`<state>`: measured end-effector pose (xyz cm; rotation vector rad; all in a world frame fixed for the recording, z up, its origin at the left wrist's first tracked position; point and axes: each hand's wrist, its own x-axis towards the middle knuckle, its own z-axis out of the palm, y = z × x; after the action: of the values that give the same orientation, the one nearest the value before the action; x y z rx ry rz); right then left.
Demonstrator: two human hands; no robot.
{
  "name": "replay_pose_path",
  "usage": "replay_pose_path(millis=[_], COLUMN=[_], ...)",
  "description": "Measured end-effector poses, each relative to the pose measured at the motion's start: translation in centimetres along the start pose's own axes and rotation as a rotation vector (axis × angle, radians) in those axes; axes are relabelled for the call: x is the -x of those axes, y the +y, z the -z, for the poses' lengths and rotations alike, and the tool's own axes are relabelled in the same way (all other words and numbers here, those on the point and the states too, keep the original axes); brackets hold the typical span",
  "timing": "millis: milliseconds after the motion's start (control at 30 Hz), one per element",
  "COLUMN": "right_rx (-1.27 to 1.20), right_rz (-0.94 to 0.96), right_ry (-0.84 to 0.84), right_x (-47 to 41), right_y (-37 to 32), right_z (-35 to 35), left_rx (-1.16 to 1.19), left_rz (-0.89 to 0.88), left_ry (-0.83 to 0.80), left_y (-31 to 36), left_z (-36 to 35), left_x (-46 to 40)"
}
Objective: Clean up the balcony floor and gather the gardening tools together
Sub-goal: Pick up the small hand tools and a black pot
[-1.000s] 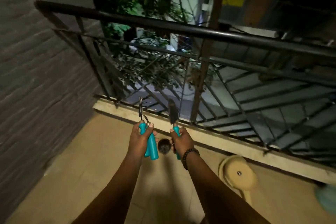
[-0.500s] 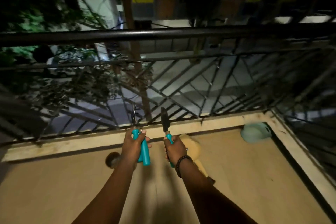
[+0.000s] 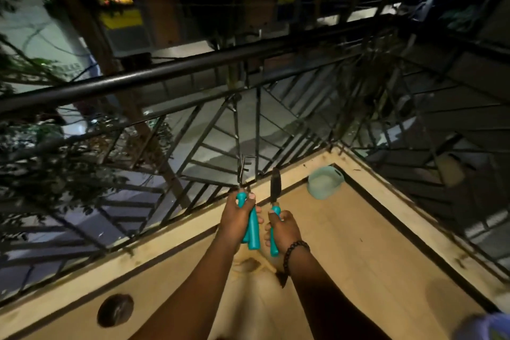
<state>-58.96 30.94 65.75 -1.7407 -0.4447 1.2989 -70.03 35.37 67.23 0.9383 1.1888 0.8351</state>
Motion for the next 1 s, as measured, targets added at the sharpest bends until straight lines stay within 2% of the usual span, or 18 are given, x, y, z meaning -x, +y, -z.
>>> replay_pose_path(millis=[467, 733, 1000], right_rx=[-0.176, -0.246, -0.152], right_rz=[-0.004, -0.008, 0.025], right_ry=[0.308, 0.305, 0.219], right_x=[-5.0, -7.3, -12.3], right_y=[-5.1, -7.6, -9.1], right_z=[7.2, 12.5, 21.3], left_rx=[-0.25, -0.284, -0.217], left_rz=[0.051, 0.1, 0.124], left_ry=[-0.284, -0.391, -0.336], left_y=[0.6, 0.7, -0.9], left_z=[-11.7, -18.1, -27.9], left_x=[-10.4, -12.2, -13.8])
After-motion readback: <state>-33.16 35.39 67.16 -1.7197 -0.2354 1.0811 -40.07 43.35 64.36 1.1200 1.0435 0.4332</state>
